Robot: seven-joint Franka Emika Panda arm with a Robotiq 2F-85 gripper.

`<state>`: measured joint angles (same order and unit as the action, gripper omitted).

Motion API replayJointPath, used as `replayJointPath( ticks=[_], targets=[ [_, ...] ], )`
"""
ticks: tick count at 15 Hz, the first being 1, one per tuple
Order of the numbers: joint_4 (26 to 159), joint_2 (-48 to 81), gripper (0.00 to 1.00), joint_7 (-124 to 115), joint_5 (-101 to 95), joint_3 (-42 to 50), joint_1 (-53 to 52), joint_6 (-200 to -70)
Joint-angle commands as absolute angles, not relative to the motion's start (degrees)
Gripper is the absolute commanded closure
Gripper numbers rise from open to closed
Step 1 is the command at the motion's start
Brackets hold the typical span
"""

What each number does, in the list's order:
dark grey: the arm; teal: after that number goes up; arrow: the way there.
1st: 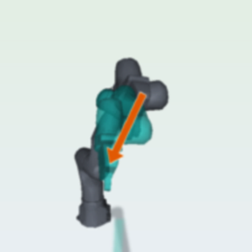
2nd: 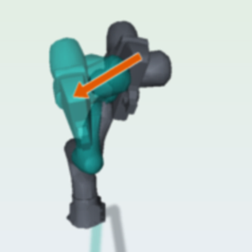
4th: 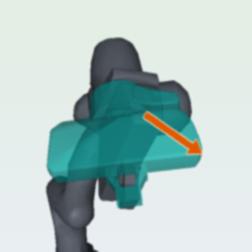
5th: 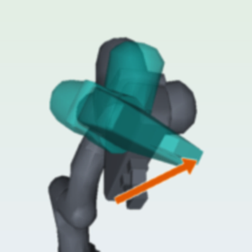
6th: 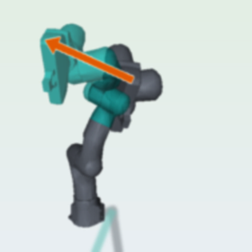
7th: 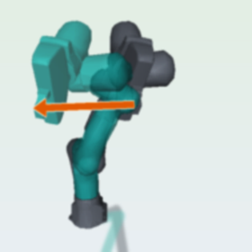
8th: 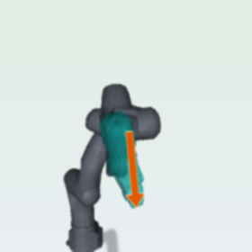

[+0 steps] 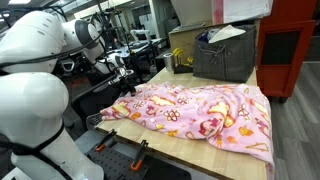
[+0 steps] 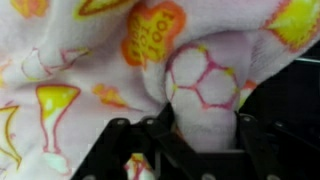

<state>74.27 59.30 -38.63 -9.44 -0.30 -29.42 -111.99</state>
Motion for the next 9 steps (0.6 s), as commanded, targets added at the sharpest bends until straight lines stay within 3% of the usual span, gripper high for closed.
replayJointPath(
  ticks=[1,3,9],
  targets=[
    [72.0,60.0,0.83,-37.8,-7.0,-2.2,-28.1,-108.6],
    [71.9,59.3,0.99,-37.2,-5.2,-3.2,-27.3,-107.5],
    [74.0,55.2,0.97,-33.9,0.7,-5.9,-24.1,-105.1]
  ],
)
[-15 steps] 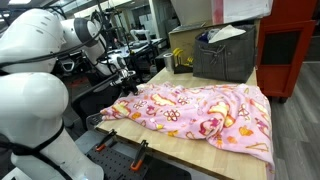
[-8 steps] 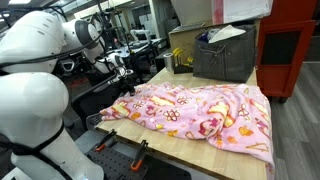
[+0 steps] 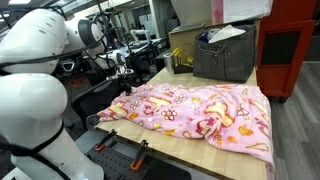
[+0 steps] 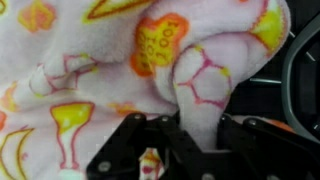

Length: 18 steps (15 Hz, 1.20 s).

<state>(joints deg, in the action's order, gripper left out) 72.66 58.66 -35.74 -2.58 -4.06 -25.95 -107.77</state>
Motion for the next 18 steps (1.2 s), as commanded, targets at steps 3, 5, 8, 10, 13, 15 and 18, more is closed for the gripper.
replayJointPath(
  ticks=[3,5,8,10,13,15,18],
  targets=[
    [75.0,52.0,0.97,-33.9,3.1,-6.5,-23.2,-104.2],
    [76.0,49.1,0.97,-34.1,3.8,-6.6,-23.2,-104.2],
    [77.2,45.2,0.97,-34.6,4.1,-6.6,-23.6,-104.4],
    [78.9,42.5,0.97,-34.3,3.5,-7.2,-23.5,-105.0],
    [78.5,40.7,0.97,-34.5,3.1,-7.2,-24.4,-104.1],
    [78.4,39.6,0.97,-35.2,2.7,-7.0,-25.1,-104.2],
    [78.2,38.1,0.97,-35.1,2.8,-7.3,-25.4,-104.2]
  ],
)
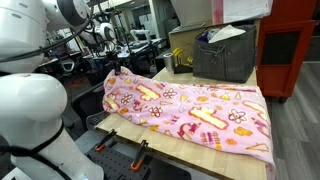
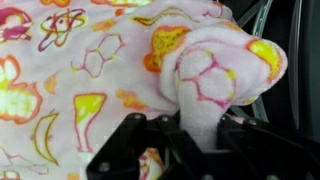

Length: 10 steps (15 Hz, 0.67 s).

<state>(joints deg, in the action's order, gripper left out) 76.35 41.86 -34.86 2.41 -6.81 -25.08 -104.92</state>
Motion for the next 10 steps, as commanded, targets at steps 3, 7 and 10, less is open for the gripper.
replayJointPath(
  ticks=[3,7,10],
  targets=[
    [78.2,36.6,0.97,-35.6,2.9,-7.4,-25.7,-104.4],
    [78.8,34.1,0.97,-34.4,3.2,-7.8,-25.1,-104.2],
    [78.1,32.8,0.97,-34.0,2.8,-8.0,-25.5,-102.9]
  ],
)
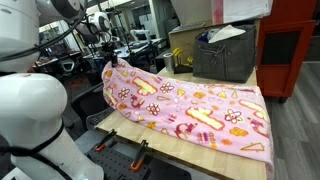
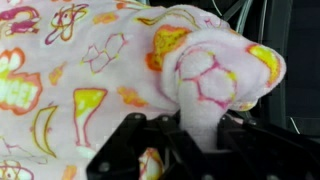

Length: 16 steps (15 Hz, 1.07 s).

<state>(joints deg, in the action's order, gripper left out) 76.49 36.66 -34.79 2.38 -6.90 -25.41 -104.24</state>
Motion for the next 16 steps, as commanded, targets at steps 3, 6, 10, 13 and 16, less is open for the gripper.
replayJointPath(
  ticks=[3,6,10,13,16],
  targets=[
    [77.7,31.0,0.97,-31.5,2.9,-8.9,-25.5,-100.9],
    [76.1,30.2,0.97,-30.8,1.9,-9.4,-26.3,-97.9],
    [71.9,31.2,0.97,-31.0,0.7,-10.2,-27.7,-94.3],
    [68.1,32.3,0.97,-31.2,0.0,-10.5,-28.9,-91.9],
    [64.4,33.4,0.97,-31.0,-0.7,-10.7,-30.2,-89.0]
  ],
)
